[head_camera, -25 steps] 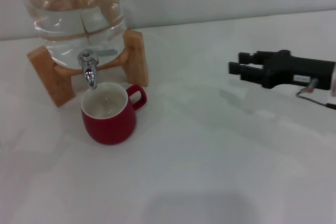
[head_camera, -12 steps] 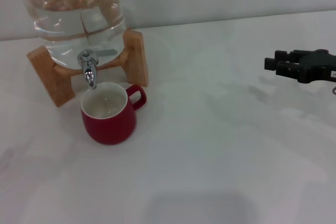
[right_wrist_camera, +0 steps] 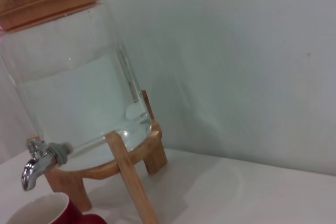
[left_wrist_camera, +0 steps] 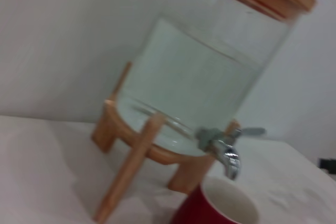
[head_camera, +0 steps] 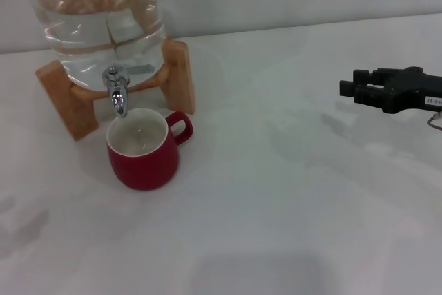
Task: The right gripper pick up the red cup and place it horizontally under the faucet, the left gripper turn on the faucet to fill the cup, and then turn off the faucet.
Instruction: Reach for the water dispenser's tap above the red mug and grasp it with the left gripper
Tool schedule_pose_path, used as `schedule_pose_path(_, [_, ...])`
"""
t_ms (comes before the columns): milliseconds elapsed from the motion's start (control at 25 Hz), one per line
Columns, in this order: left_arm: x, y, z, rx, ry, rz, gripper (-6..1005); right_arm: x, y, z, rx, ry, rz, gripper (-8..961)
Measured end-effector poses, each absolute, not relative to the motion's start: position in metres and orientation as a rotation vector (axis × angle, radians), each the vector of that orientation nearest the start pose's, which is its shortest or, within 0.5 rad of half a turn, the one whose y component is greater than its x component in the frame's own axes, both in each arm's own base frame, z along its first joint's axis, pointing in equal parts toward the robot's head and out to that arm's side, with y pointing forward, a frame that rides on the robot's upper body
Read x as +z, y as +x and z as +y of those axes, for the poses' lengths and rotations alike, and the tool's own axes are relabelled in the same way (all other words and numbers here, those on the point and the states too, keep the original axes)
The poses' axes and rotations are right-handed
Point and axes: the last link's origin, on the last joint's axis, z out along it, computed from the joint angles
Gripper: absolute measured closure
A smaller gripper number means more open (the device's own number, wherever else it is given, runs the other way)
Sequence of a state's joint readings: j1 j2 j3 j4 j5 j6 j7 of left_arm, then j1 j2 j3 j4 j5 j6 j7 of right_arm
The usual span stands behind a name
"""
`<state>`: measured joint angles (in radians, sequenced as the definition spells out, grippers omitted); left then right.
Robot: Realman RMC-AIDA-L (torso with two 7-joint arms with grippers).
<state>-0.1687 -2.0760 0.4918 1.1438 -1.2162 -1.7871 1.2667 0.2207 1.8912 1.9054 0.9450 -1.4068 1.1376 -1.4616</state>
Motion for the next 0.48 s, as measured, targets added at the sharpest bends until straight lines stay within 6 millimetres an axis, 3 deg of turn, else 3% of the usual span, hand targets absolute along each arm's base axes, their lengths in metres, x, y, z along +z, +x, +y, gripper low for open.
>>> schedule_pose_path(200, [0.124, -0.283, 0.25, -0.585, -2.479, -1.076, 119, 0.069, 0.299, 0.335, 0.657, -2.308, 0.86, 516])
schedule_pose_path(480, [0.119, -0.228, 0.263, -0.174, -2.608, -0.93, 119, 0.065, 0.299, 0.334, 0.654, -2.308, 0.854, 516])
